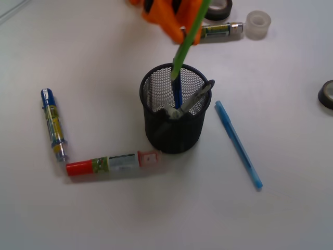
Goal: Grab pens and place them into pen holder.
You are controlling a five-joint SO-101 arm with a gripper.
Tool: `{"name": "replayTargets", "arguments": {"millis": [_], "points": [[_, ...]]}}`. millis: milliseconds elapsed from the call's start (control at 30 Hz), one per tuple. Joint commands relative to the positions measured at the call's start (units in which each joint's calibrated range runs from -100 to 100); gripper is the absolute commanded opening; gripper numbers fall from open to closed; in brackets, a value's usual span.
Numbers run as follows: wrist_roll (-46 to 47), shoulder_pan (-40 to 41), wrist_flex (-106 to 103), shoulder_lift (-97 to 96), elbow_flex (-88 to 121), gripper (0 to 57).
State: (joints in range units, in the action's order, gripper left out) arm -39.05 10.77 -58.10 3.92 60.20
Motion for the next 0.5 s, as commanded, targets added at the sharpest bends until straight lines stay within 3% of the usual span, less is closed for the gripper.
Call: {"name": "replayTargets", "arguments": {"millis": [0, 100, 200, 333, 467], "points": [[-0.54, -0.71, -3.93, -3.20, -0.32, 3.6], [-0.34, -0.71, -3.41, -4.81, -1.41, 14.6], [0.44, -0.34, -1.22, -5.32, -3.95, 20.5], [3.96, 1.38, 12.96, -4.22, -11.74, 21.3], [6.94, 5.57, 42.61, -0.48, -23.88, 21.3]]}}
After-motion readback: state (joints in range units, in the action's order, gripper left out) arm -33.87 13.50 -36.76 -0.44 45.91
